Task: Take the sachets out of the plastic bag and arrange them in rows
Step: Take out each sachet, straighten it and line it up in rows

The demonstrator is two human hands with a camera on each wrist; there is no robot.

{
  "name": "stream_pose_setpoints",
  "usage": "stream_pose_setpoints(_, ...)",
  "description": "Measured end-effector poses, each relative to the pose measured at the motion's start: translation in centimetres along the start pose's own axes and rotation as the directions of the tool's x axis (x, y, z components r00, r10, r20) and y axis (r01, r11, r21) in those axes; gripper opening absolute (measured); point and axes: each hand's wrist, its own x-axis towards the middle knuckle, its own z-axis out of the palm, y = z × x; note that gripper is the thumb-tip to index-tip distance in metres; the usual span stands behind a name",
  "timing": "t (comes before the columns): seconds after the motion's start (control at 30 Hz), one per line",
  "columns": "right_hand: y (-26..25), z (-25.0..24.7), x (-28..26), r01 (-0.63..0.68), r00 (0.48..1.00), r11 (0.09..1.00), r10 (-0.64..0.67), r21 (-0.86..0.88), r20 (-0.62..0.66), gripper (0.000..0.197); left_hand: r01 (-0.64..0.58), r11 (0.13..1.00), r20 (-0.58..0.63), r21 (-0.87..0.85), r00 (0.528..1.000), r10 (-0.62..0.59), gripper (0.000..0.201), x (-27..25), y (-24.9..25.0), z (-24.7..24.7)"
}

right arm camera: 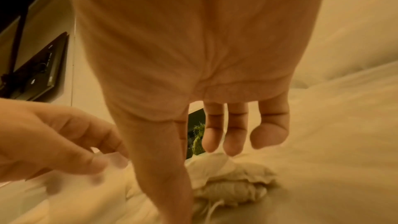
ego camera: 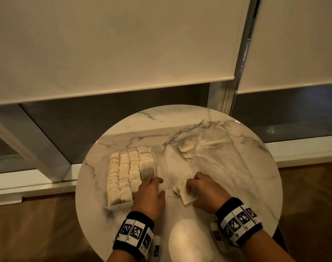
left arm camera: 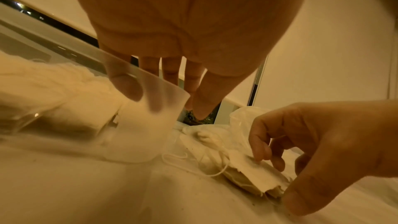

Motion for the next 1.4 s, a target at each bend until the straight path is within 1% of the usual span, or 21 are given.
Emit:
stream_pose_setpoints(0.13,-0.1,0.6,0.2,0.03,0.998,1.0,-0.03,0.003,-0.051,0.017,-0.024,0.994,-0.009,-0.108,1.0,0.023,0.036,0.1,-0.3,0.2)
stream_pose_setpoints(0.23,0.4,0.7,0.5,0.032,0.993,0.999,-0.028,0.035,-0.117,0.015,-0.032,0.99,-0.014,-0.135,0.999,0.031,0.036,0.1,-0.5,0.3)
stream_pose_setpoints(0.33,0.7,0.3,0.5,0.03,0.977,0.99,0.0,0.137,-0.213,0.011,-0.039,0.988,-0.029,-0.152,0.999,0.035,0.034,0.1,-0.6,0.4)
stream_pose_setpoints(0.4,0.6,-0.1,0.4,0.059,0.953,0.956,0.032,0.287,-0.303,0.006,-0.052,0.989,-0.044,-0.14,0.998,0.046,0.032,0.1,-0.8,0.5)
stream_pose_setpoints(0.47,0.1,-0.6,0.4,0.09,0.936,0.867,0.095,0.49,-0.339,0.013,-0.062,0.99,-0.075,-0.125,0.996,0.053,0.029,0.1,-0.9,0.4)
stream_pose_setpoints(0.53,-0.6,-1.0,0.7,0.118,0.94,0.723,0.14,0.681,-0.312,0.014,-0.082,0.991,-0.13,-0.11,0.989,0.068,0.028,0.0,-0.7,0.0)
stream_pose_setpoints(0.57,-0.9,-1.0,0.8,0.137,0.943,0.642,0.147,0.754,-0.297,0.014,-0.099,0.987,-0.157,-0.13,0.985,0.078,0.028,0.0,-0.7,-0.1)
stream_pose_setpoints(0.63,-1.9,-1.3,1.0,0.144,0.954,0.485,0.164,0.863,-0.251,0.011,-0.123,0.954,-0.208,-0.274,0.976,0.067,0.027,0.0,-0.5,-0.5)
stream_pose_setpoints(0.67,-2.4,-1.5,1.1,0.138,0.959,0.421,0.169,0.897,-0.227,0.009,-0.121,0.917,-0.215,-0.379,0.976,0.04,0.026,0.0,-0.3,-0.8)
stream_pose_setpoints(0.7,-2.9,-1.6,1.2,0.133,0.963,0.359,0.172,0.924,-0.206,0.012,-0.106,0.866,-0.197,-0.489,0.98,0.009,0.025,0.0,-0.2,-1.1)
stream_pose_setpoints(0.77,-3.9,-1.8,1.2,0.123,0.97,0.253,0.174,0.96,-0.171,0.016,-0.066,0.729,-0.113,-0.681,0.994,-0.016,0.025,-0.1,0.4,-1.7)
stream_pose_setpoints(0.8,-4.3,-1.8,1.2,0.12,0.972,0.215,0.173,0.969,-0.158,0.017,-0.042,0.666,-0.069,-0.745,0.998,-0.015,0.024,-0.3,0.7,-1.8)
stream_pose_setpoints(0.87,-5.0,-1.9,1.2,0.112,0.976,0.177,0.164,0.978,-0.141,0.014,-0.004,0.587,-0.024,-0.81,0.999,-0.026,0.018,-0.5,1.0,-2.1)
stream_pose_setpoints(0.93,-5.5,-1.8,1.2,0.108,0.979,0.178,0.152,0.978,-0.136,0.007,0.015,0.557,-0.024,-0.83,0.998,-0.062,0.014,-0.5,0.8,-2.1)
stream_pose_setpoints(1.0,-5.9,-1.8,1.2,0.119,0.977,0.224,0.148,0.967,-0.154,0.007,0.026,0.552,-0.036,-0.834,0.994,-0.102,0.013,-0.4,0.3,-2.1)
stream_pose_setpoints(1.07,-6.0,-1.9,1.4,0.128,0.972,0.302,0.15,0.945,-0.18,0.004,0.024,0.553,-0.045,-0.833,0.993,-0.112,0.012,-0.3,0.1,-2.2)
stream_pose_setpoints(1.17,-6.0,-2.2,2.1,0.138,0.975,0.443,0.094,0.886,-0.199,0.016,0.002,0.588,-0.058,-0.809,0.995,-0.084,0.011,-0.4,0.0,-2.5)
stream_pose_setpoints(1.2,-6.1,-2.4,2.5,0.145,0.977,0.483,0.065,0.863,-0.201,0.016,0.001,0.605,-0.06,-0.796,0.995,-0.08,0.011,-0.3,-0.1,-2.5)
stream_pose_setpoints(1.3,-6.8,-3.1,3.9,0.176,0.98,0.571,-0.025,0.802,-0.197,0.008,0.003,0.639,-0.072,-0.769,0.993,-0.091,0.013,-0.3,-0.5,-2.8)
stream_pose_setpoints(1.4,-7.6,-4.2,5.6,0.193,0.977,0.681,-0.069,0.706,-0.201,0.006,0.007,0.656,-0.114,-0.755,0.983,-0.142,0.012,-0.1,-1.5,-3.1)
